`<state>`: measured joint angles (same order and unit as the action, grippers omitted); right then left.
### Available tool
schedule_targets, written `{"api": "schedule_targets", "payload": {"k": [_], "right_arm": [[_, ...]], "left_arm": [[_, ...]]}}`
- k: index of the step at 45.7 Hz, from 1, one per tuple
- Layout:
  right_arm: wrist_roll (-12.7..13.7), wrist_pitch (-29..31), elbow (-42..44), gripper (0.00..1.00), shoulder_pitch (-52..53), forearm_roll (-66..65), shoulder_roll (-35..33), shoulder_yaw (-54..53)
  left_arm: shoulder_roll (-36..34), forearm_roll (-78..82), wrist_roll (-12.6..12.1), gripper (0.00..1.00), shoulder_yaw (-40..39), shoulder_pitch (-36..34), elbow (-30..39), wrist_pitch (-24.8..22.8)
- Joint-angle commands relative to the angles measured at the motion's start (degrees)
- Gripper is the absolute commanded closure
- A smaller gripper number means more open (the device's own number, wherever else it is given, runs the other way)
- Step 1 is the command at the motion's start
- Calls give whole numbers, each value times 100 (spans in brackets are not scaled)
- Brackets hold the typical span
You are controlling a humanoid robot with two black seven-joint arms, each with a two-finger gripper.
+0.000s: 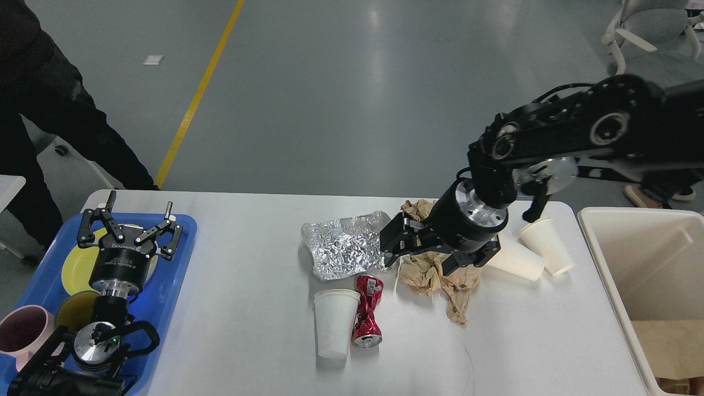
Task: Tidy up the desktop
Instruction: 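Reach the right gripper over the crumpled paper toward the red can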
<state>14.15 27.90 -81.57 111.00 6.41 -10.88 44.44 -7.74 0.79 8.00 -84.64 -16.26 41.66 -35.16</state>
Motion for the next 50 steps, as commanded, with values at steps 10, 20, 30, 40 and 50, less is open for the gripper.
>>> {"api": "schedule_targets", "payload": {"k": [10,20,30,40,50], "right_arm": [[35,-268,2504,0,-2204,-8,1570,-550],[229,-259,4061,0,-3444,-411,2195,-559],[229,-285,4096,0,-3462,-456,2195,-980],[220,-487,4070,0,-3515,-456,2187,-1139],[185,-637,4044,0,-3761,-456,2178,-1200]], "left_arm": [[0,0,0,4,0,0,0,1],[0,0,0,4,0,0,0,1],[0,0,0,4,0,0,0,1],[0,0,-9,4,0,0,0,-8],[0,0,0,4,0,0,0,-8]]}}
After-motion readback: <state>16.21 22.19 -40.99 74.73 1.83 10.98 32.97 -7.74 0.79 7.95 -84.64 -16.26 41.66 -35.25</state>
